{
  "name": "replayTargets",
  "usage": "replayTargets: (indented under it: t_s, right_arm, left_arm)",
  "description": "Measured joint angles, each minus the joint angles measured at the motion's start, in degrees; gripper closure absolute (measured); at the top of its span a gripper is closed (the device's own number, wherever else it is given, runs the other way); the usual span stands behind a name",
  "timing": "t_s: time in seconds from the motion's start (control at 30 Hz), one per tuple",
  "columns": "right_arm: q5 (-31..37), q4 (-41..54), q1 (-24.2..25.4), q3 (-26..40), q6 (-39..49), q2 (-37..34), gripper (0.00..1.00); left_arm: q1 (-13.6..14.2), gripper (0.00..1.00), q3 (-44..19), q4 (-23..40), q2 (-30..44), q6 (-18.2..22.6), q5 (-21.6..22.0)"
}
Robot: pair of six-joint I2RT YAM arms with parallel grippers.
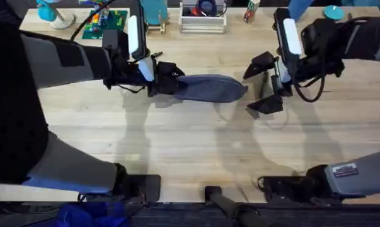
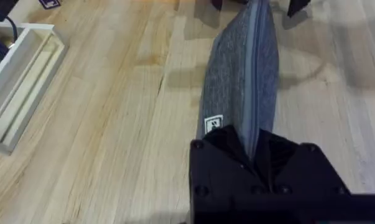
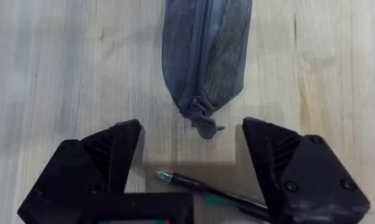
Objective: Unzip the bag, pick up the pens from the table one at a time and place them inside, then zip the bag closed.
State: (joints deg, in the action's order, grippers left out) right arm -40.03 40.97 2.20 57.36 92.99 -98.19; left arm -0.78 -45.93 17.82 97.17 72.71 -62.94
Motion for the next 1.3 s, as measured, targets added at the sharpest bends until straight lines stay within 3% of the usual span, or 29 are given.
replayTargets:
  t_s: [0.27,0.57,0.73,0.8,0.83,0.9,1.3]
  right_arm:
    - [0.01,-1.08,-1.10,0.00,0.01,-1.05,0.042]
    - [0.17,-1.25,-1.22,0.02,0.02,-1.05,0.317]
    - [0.18,-1.85,-1.29,0.02,-0.02,-1.05,0.505]
    - [0.20,-2.17,-1.28,0.02,0.04,-1.05,0.644]
    - [0.20,-2.29,-1.27,0.02,0.05,-1.05,0.776]
    - [0.20,-2.21,-1.28,0.02,-0.20,-1.05,0.943]
    - [0.20,-2.17,-1.27,0.02,-0.17,-1.05,0.969]
  left_arm:
    - [0.00,0.959,-0.07,0.20,0.00,0.00,0.02]
    - [0.00,0.959,-0.09,0.20,0.02,0.00,0.04]
    - [0.00,0.959,-0.09,0.26,0.00,0.00,0.07]
    - [0.00,0.959,-0.09,0.26,0.00,0.00,0.08]
    - [0.00,0.959,-0.09,0.26,0.00,0.00,0.07]
    - [0.00,0.959,-0.09,0.31,0.01,0.00,0.07]
    - [0.00,0.959,-0.09,0.35,0.02,0.00,0.07]
